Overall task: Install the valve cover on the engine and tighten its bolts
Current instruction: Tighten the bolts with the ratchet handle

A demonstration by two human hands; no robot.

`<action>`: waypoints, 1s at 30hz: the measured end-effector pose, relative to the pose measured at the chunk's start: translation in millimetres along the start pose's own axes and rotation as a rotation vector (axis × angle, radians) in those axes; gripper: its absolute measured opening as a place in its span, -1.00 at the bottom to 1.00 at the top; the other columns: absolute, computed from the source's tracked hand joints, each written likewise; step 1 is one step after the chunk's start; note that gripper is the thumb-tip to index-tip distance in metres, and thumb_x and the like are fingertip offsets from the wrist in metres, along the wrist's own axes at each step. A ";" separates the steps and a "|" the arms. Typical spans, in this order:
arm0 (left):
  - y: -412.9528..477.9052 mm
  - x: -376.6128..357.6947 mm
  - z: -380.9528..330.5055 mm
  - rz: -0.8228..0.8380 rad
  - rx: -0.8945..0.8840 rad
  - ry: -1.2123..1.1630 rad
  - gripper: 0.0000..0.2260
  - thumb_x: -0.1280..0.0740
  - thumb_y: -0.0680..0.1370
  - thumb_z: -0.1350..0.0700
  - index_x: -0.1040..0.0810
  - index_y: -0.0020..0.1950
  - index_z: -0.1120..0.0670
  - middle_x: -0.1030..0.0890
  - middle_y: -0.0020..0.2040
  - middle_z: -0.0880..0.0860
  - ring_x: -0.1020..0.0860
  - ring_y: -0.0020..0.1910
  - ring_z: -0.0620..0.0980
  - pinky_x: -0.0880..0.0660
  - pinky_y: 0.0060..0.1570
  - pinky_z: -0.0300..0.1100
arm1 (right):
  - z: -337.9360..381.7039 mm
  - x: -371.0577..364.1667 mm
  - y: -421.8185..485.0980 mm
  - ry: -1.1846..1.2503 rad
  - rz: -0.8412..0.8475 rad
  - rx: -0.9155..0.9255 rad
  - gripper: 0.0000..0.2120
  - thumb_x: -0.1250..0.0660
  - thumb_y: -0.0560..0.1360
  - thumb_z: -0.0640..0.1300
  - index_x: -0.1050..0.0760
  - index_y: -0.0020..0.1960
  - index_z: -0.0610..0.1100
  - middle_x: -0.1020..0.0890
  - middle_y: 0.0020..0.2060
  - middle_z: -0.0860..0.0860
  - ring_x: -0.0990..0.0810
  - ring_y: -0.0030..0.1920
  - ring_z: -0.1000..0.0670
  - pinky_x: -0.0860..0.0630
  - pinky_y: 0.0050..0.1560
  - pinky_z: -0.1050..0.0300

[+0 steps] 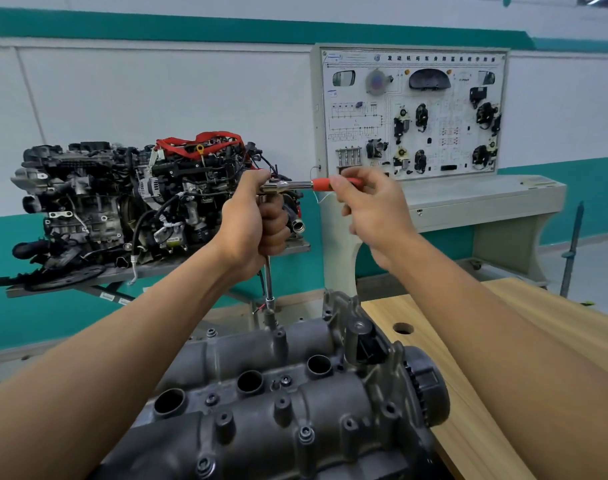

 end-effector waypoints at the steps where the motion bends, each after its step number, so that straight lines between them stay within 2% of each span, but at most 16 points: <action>1: 0.9 -3.6 0.7 0.036 0.015 0.019 -0.57 0.00 0.65 -0.15 -0.04 -0.36 -0.03 -0.08 -0.53 -0.07 0.01 -0.54 -0.07 0.02 -0.56 -0.30 | -10.4 -2.5 9.6 0.032 0.009 -0.116 -0.85 -0.36 0.58 -0.09 -0.52 0.14 -0.06 -0.59 -0.13 0.02 -0.50 -0.27 0.12 -0.38 -0.42 0.32; 4: 6.3 -8.9 2.1 0.094 0.073 0.023 -0.57 0.00 0.65 -0.16 -0.03 -0.37 -0.03 -0.06 -0.52 -0.06 0.04 -0.51 -0.05 0.07 -0.53 -0.25 | -26.0 -21.5 26.2 0.066 0.041 -0.249 -0.83 -0.28 0.61 -0.07 -0.52 0.20 -0.01 -0.62 -0.12 0.01 -0.51 -0.25 0.07 -0.39 -0.40 0.23; 8: 9.1 -1.6 3.7 0.105 0.094 -0.036 -0.57 -0.01 0.63 -0.17 -0.03 -0.38 -0.04 -0.01 -0.48 -0.04 0.06 -0.52 -0.05 0.07 -0.52 -0.30 | -26.9 -25.6 25.6 0.067 0.006 -0.212 -0.96 -0.26 0.57 -0.07 -0.48 -0.01 0.00 -0.62 -0.11 0.01 -0.50 -0.25 0.06 -0.42 -0.36 0.15; 10: 9.0 4.3 4.4 0.064 0.075 -0.060 -0.57 -0.02 0.63 -0.17 -0.03 -0.39 -0.04 0.00 -0.47 -0.04 0.06 -0.51 -0.05 0.07 -0.51 -0.30 | -17.9 -16.8 18.2 0.022 -0.055 -0.076 -0.93 -0.32 0.52 -0.08 -0.43 -0.09 -0.04 -0.63 -0.12 -0.01 -0.47 -0.28 0.07 -0.42 -0.30 0.13; 14: 10.7 9.0 3.9 -0.012 0.041 -0.067 -0.58 -0.04 0.62 -0.15 -0.02 -0.37 -0.03 -0.01 -0.48 -0.04 0.04 -0.52 -0.05 0.06 -0.52 -0.31 | 21.1 -5.3 -25.4 -0.041 -0.255 0.397 -0.78 -0.41 0.46 -0.13 -0.38 -0.25 -0.01 -0.51 -0.46 0.26 -0.43 -0.45 0.22 -0.35 -0.37 0.34; 18: 5.8 5.7 2.0 -0.021 0.019 -0.045 -0.53 -0.03 0.61 -0.14 -0.10 -0.48 -0.04 -0.08 -0.55 -0.06 0.00 -0.59 -0.08 0.01 -0.56 -0.36 | 41.3 -15.6 -64.8 0.004 -0.220 0.594 -0.73 -0.38 0.49 -0.07 -0.34 -0.30 0.02 -0.44 -0.52 0.20 -0.46 -0.49 0.15 -0.30 -0.44 0.32; 20: 1.6 5.1 0.3 -0.048 0.008 -0.034 -0.53 -0.02 0.62 -0.13 -0.12 -0.48 -0.03 -0.08 -0.55 -0.06 0.00 -0.58 -0.07 0.03 -0.55 -0.34 | 41.4 -14.7 -65.5 -0.016 -0.187 0.664 -0.75 -0.34 0.53 -0.08 -0.35 -0.27 0.01 -0.42 -0.49 0.20 -0.40 -0.49 0.16 -0.29 -0.44 0.34; 22: -0.6 5.0 -1.2 -0.073 -0.006 -0.027 -0.56 -0.02 0.64 -0.12 -0.11 -0.42 -0.02 -0.08 -0.54 -0.05 0.02 -0.54 -0.05 0.05 -0.52 -0.30 | 30.1 -8.3 -45.9 -0.031 -0.180 0.598 -0.78 -0.29 0.59 -0.09 -0.38 -0.23 -0.01 -0.44 -0.45 0.19 -0.39 -0.47 0.20 -0.30 -0.40 0.38; 24: -1.5 1.2 -0.5 -0.062 0.002 -0.023 -0.58 -0.01 0.65 -0.11 -0.10 -0.39 -0.03 -0.08 -0.53 -0.06 0.02 -0.54 -0.06 0.07 -0.50 -0.27 | 8.9 -3.6 -11.9 -0.029 -0.147 0.329 -0.78 -0.23 0.64 -0.08 -0.45 -0.19 0.01 -0.53 -0.36 0.14 -0.42 -0.40 0.20 -0.38 -0.30 0.27; 26: -1.2 -4.5 0.8 -0.037 0.025 -0.003 -0.55 0.00 0.65 -0.11 -0.11 -0.42 -0.04 -0.08 -0.54 -0.07 -0.01 -0.57 -0.09 0.06 -0.51 -0.27 | -10.8 -6.7 16.2 -0.111 -0.086 0.092 -0.74 -0.17 0.67 -0.06 -0.50 -0.17 0.01 -0.58 -0.25 -0.03 -0.45 -0.34 0.10 -0.41 -0.25 0.14; 28: -0.4 -6.0 1.0 -0.044 0.035 0.012 -0.54 -0.01 0.65 -0.12 -0.12 -0.44 -0.05 -0.09 -0.54 -0.07 -0.02 -0.58 -0.10 0.04 -0.53 -0.28 | -20.7 -13.4 27.5 -0.112 -0.085 0.022 -0.71 -0.13 0.67 -0.08 -0.48 -0.18 -0.04 -0.55 -0.30 -0.03 -0.43 -0.38 0.09 -0.39 -0.31 0.13; 30: 1.1 -3.5 0.9 -0.062 0.036 -0.002 -0.56 -0.02 0.65 -0.12 -0.11 -0.41 -0.04 -0.09 -0.54 -0.07 -0.02 -0.58 -0.10 0.04 -0.54 -0.30 | -18.8 -14.3 22.4 -0.018 -0.176 0.065 -0.73 -0.16 0.64 -0.12 -0.43 -0.22 -0.07 -0.47 -0.46 0.14 -0.36 -0.51 0.18 -0.32 -0.44 0.22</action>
Point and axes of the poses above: each hand's wrist, its own y-axis towards the middle knuckle, its own x-axis out of the back of the hand, z = x × y, the point moved 5 cm from there along y, towards the middle knuckle
